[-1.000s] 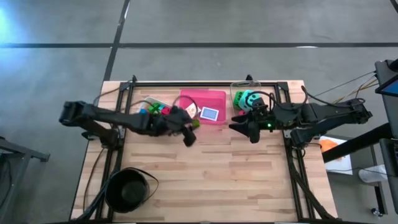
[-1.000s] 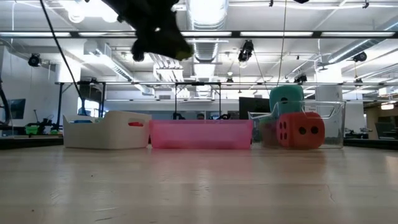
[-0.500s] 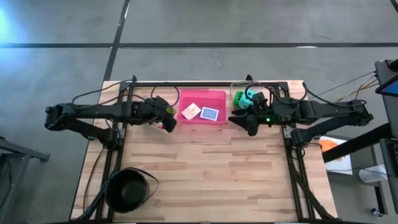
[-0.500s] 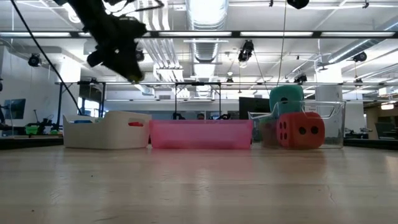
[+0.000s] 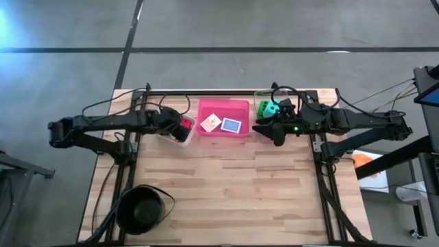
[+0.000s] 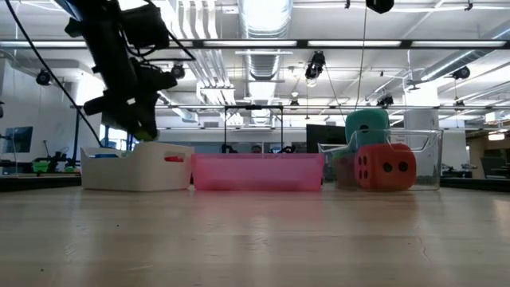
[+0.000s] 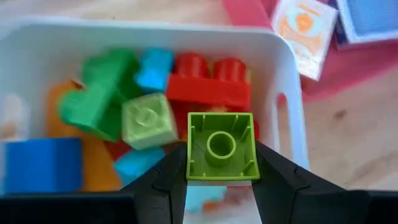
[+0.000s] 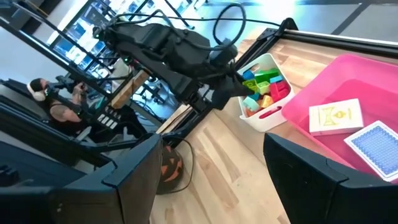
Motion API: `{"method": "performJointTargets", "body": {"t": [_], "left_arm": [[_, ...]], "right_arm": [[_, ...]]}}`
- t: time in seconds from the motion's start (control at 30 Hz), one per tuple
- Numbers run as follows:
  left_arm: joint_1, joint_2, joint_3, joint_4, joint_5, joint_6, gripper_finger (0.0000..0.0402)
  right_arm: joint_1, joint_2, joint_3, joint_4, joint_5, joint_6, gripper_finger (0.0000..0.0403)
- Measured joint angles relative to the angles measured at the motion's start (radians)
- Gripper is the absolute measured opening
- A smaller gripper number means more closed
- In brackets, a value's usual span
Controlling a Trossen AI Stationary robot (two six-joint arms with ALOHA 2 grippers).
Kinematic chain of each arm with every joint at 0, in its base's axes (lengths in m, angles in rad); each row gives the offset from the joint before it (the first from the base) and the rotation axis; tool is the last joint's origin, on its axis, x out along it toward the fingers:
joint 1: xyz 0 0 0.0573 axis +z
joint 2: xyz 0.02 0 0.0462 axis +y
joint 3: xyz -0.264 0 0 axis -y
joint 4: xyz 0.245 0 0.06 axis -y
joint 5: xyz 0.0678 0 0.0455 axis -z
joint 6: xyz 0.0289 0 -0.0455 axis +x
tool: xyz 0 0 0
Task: Pick & Place Toys
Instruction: Put the green game piece into the white bin
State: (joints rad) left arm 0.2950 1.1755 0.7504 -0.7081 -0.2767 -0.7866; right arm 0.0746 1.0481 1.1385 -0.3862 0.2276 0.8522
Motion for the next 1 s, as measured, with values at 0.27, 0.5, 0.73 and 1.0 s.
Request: {"method": "performJointTargets", "body": {"t": [0.27,0.5,0.73,1.0], "left_arm": [[0.064,0.0,-0.018,0.054,0.137,0.067,0.0135],[0.095,0.018,-0.025,0.054,0.165,0.092,0.0135],[0.095,0.109,-0.026,0.08,0.169,0.11,0.0135],[0.095,0.132,-0.025,0.099,0.169,0.114,0.0135]], "right_arm": [[0.0,0.0,0.0,-0.001,0.0,-0.025,0.0271],[0.0,0.0,0.0,-0.003,0.0,-0.038,0.0271],[0.001,0.0,0.0,-0.003,-0.003,-0.04,0.0271],[0.001,0.0,0.0,-0.004,-0.027,-0.037,0.0271]]}}
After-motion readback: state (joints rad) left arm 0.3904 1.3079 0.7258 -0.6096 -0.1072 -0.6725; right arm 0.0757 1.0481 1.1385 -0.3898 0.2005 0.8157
